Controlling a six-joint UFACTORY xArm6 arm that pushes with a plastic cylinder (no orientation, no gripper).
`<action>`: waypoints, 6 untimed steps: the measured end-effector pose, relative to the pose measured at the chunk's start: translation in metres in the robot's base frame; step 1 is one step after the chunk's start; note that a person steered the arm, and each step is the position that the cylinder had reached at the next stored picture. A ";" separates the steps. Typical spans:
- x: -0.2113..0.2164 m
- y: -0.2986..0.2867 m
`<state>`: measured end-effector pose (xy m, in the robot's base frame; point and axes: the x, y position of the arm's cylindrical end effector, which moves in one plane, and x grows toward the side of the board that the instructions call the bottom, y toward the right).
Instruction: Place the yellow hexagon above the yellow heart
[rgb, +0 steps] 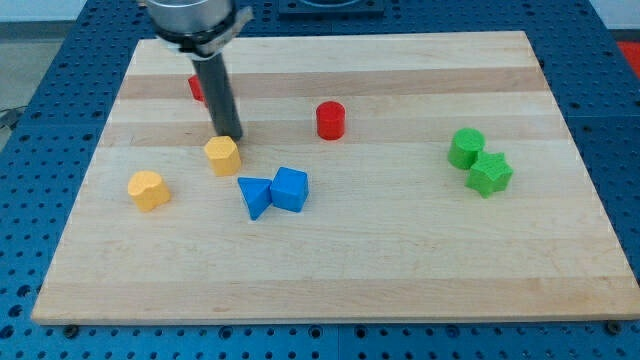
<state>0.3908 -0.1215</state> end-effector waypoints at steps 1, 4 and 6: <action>0.021 0.018; 0.040 0.002; 0.040 -0.038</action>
